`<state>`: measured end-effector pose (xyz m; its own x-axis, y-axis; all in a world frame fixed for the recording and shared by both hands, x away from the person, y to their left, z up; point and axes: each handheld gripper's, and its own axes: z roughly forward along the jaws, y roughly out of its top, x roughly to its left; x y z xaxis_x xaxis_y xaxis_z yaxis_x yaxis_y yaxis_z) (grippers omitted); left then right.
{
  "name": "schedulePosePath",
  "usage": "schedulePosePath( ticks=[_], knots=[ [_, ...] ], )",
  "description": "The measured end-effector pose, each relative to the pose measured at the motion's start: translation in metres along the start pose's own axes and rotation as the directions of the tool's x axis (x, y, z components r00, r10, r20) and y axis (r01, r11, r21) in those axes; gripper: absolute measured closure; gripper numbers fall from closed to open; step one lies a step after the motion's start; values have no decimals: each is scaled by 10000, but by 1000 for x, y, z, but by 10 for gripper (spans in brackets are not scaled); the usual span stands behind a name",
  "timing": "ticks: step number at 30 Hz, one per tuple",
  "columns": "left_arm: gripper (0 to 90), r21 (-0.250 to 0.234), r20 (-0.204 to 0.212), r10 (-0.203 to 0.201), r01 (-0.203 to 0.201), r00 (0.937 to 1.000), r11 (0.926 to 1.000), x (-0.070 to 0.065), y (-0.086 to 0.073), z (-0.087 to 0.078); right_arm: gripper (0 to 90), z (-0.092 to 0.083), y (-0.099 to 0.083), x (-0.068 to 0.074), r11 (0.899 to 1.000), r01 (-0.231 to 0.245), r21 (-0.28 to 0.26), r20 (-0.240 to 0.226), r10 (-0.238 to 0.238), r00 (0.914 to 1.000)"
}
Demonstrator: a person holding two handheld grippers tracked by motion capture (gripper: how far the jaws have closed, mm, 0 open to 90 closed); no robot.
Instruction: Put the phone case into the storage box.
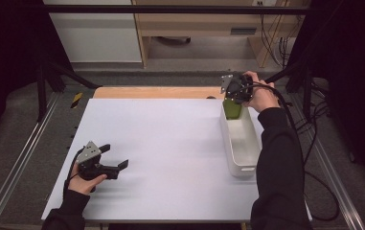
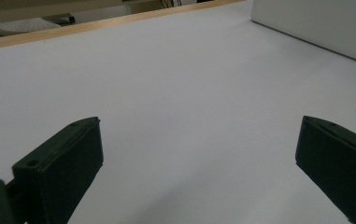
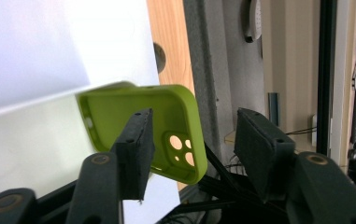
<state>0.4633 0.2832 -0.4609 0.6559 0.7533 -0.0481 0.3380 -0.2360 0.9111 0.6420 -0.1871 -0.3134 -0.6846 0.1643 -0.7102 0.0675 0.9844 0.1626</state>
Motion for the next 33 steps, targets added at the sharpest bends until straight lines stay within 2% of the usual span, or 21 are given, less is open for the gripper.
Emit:
schedulePosePath(
  ticks=[2, 3, 4, 5, 7, 8, 9, 12, 13, 14, 18, 19, 20, 21, 23, 26, 27, 28, 29, 30, 33],
  knots=[
    [6, -27, 40, -34, 35, 10000, 10000, 0, 0, 0, 432, -6, 1, 1, 9992, -327, -233, 11, 327, 9995],
    [6, -70, 50, -33, 33, 10000, 10000, 0, 0, -1, 401, -13, 1, 1, 9951, -804, -568, 34, 807, 9967],
    [6, -92, 47, -36, 37, 10000, 10000, -1, 0, -1, 386, -15, 1, 2, 9913, -1084, -740, -18, 1086, 9941],
    [6, -92, 47, -36, 37, 10000, 10000, -1, 0, -1, 386, -15, 1, 2, 9913, -1084, -740, -18, 1086, 9941],
    [6, -138, 64, -25, 26, 10000, 9999, -1, 1, -1, 373, -22, 0, 3, 9770, -1807, -1133, -110, 1806, 9835],
    [5, -146, 77, -16, 17, 10000, 9999, -1, 1, -1, 349, -28, 0, 4, 9655, -2158, -1459, -196, 2152, 9764],
    [6, -146, 77, -16, 17, 10000, 9999, -1, 1, -1, 349, -28, 0, 4, 9655, -2158, -1459, -196, 2152, 9764],
    [6, -154, 118, 17, -16, 9999, 9999, -2, 1, -1, 311, -37, -2, 10, 9386, -2894, -1878, -336, 2883, 9569],
    [6, -165, 129, 32, -30, 9999, 9999, -2, 1, -1, 281, -40, -3, 12, 9227, -3324, -1953, -474, 3297, 9429],
    [5, -172, 147, 40, -37, 9999, 9998, -3, 1, -1, 244, -43, -5, 14, 8958, -3934, -2068, -670, 3882, 9192],
    [5, -196, 160, 52, -49, 9999, 9998, -3, 2, -2, 201, -52, -8, 22, 8548, -4558, -2480, -829, 4500, 8892],
    [5, -196, 160, 52, -49, 9999, 9998, -3, 2, -2, 201, -52, -8, 22, 8548, -4558, -2480, -829, 4500, 8892],
    [5, -206, 169, 41, -38, 9998, 9998, -3, 2, -2, 149, -57, -8, 28, 8293, -4876, -2730, -954, 4810, 8715],
    [5, -206, 169, 41, -38, 9998, 9998, -3, 2, -2, 126, -58, -8, 30, 8172, -5018, -2836, -1013, 4948, 8631],
    [3, -230, 212, 32, -27, 9998, 9997, -3, 1, -1, 78, -62, -9, 36, 7794, -5466, -3063, -1266, 5357, 8349],
    [2, -269, 251, 68, -62, 9997, 9996, -3, 2, -2, 52, -69, -9, 44, 7253, -5994, -3386, -1699, 5794, 7971],
    [2, -278, 237, 52, -45, 9997, 9996, -4, 2, -2, 52, -69, -9, 44, 7253, -5994, -3386, -1699, 5794, 7971],
    [2, -288, 225, 49, -43, 9997, 9996, -4, 2, -2, 43, -72, -10, 48, 7109, -6091, -3516, -1862, 5845, 7897],
    [2, -298, 236, 40, -33, 9997, 9996, -4, 2, -2, 35, -78, -12, 56, 6737, -6336, -3804, -2171, 6009, 7693],
    [2, -300, 246, 39, -32, 9997, 9995, -4, 2, -2, 29, -80, -12, 59, 6630, -6416, -3857, -2267, 6060, 7625],
    [2, -322, 299, 61, -51, 9995, 9995, -5, 2, -2, 21, -88, -15, 70, 6229, -6627, -4158, -2500, 6223, 7418]
  ],
)
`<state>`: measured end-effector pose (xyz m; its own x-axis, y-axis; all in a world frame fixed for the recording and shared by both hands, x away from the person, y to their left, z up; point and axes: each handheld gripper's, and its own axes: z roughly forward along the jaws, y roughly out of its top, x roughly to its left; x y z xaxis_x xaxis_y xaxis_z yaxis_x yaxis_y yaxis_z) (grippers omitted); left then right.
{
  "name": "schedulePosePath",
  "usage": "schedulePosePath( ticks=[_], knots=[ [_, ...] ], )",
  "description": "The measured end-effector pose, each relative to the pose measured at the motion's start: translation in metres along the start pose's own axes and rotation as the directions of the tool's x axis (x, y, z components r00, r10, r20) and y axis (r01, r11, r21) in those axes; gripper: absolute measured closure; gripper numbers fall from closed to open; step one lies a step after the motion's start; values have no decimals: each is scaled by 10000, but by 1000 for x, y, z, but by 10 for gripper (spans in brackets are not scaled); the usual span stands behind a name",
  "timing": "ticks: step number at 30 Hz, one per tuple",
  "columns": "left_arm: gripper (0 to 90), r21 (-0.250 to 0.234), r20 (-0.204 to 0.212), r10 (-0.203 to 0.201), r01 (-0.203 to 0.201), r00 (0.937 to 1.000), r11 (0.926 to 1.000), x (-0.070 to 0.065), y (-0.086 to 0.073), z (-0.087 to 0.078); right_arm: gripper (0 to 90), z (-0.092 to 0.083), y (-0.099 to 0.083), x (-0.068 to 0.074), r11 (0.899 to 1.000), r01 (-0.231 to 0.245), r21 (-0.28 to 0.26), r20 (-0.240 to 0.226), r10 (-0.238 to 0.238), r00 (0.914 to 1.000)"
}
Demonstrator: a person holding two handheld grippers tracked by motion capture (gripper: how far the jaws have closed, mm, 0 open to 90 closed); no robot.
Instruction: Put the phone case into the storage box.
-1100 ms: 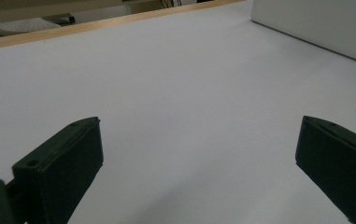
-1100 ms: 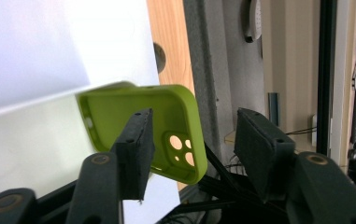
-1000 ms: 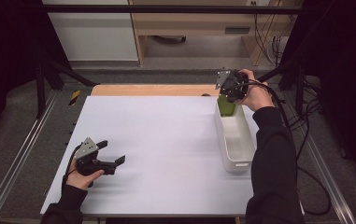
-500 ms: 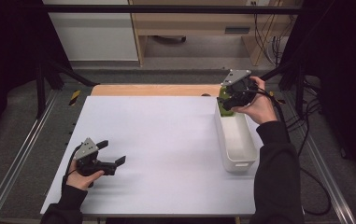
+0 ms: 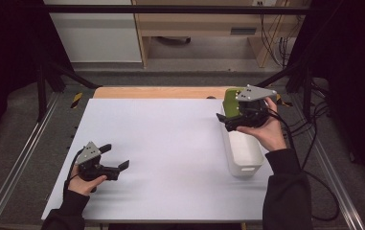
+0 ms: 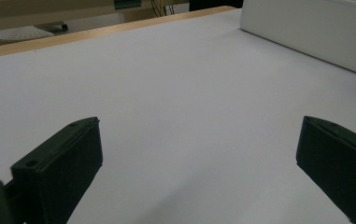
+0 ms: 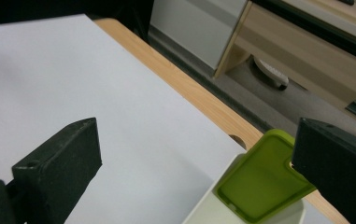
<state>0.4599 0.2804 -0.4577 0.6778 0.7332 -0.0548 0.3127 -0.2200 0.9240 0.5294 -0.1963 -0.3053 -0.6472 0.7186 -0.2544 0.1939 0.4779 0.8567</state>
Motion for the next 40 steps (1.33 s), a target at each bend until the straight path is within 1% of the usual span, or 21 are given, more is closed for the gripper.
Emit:
schedulePosePath(
  ticks=[2, 3, 4, 5, 6, 7, 8, 10, 12, 13, 16, 17, 19, 20, 23, 24, 29, 33, 34, 38, 40],
  knots=[
    [1, -14, 17, 18, -18, 10000, 10000, 0, 0, 0, 25, -3, -2, 3, 9998, -88, -176, -18, 88, 10000],
    [1, -55, 59, 45, -45, 10000, 10000, -1, 1, -1, 27, -11, -7, 7, 9978, -441, -500, -192, 432, 9989],
    [1, -55, 59, 45, -45, 10000, 10000, -1, 1, -1, 27, -11, -7, 7, 9978, -441, -500, -192, 432, 9989],
    [1, -98, 101, 55, -54, 9999, 9999, -2, 2, -1, 27, -16, -12, 11, 9941, -758, -771, -307, 737, 9968],
    [0, -98, 101, 55, -54, 9999, 9999, -2, 2, -1, 27, -16, -12, 11, 9941, -758, -771, -307, 737, 9968],
    [0, -114, 119, 59, -58, 9999, 9999, -2, 2, -1, 27, -21, -18, 15, 9877, -1118, -1095, -517, 1066, 9930],
    [0, -129, 137, 51, -50, 9999, 9999, -2, 2, -1, 27, -21, -18, 15, 9877, -1118, -1095, -517, 1066, 9930],
    [0, -143, 168, 52, -49, 9998, 9999, -2, 2, -2, 25, -26, -29, 19, 9789, -1568, -1307, -720, 1484, 9863],
    [0, -150, 179, 47, -44, 9998, 9999, -2, 3, -2, 22, -27, -33, 21, 9766, -1679, -1344, -759, 1588, 9844],
    [0, -167, 198, 38, -34, 9998, 9999, -2, 3, -2, 21, -29, -42, 24, 9721, -1858, -1428, -912, 1740, 9805],
    [0, -169, 214, 37, -33, 9998, 9999, -3, 3, -2, 11, -31, -50, 26, 9684, -1986, -1508, -1107, 1830, 9768],
    [0, -175, 246, 45, -41, 9997, 9998, -3, 3, -2, 10, -32, -60, 29, 9655, -2122, -1507, -1185, 1955, 9735],
    [0, -172, 253, 57, -53, 9997, 9998, -3, 3, -2, 10, -32, -63, 30, 9646, -2141, -1540, -1247, 1960, 9726],
    [0, -187, 282, 69, -63, 9996, 9998, -4, 4, -2, 9, -34, -74, 31, 9597, -2307, -1606, -1423, 2087, 9676],
    [0, -214, 322, 57, -50, 9995, 9998, -4, 4, -3, 6, -35, -87, 33, 9513, -2561, -1714, -1682, 2279, 9591],
    [0, -214, 322, 57, -50, 9995, 9998, -4, 4, -3, 6, -35, -87, 33, 9513, -2561, -1714, -1682, 2279, 9591],
    [0, -226, 372, 99, -91, 9993, 9997, -5, 4, -3, 7, -39, -111, 36, 9502, -2565, -1772, -1704, 2271, 9589],
    [0, -175, 422, 146, -139, 9990, 9998, -6, 5, -2, 7, -43, -125, 36, 9452, -2730, -1790, -1721, 2431, 9546],
    [0, -168, 417, 152, -145, 9990, 9998, -7, 5, -2, 6, -44, -127, 35, 9480, -2687, -1705, -1647, 2414, 9563],
    [0, -177, 419, 157, -150, 9990, 9997, -7, 5, -3, 6, -46, -134, 35, 9466, -2747, -1690, -1597, 2487, 9553],
    [0, -184, 426, 199, -191, 9989, 9996, -8, 6, -3, 6, -47, -138, 35, 9488, -2702, -1635, -1496, 2469, 9574]
  ],
)
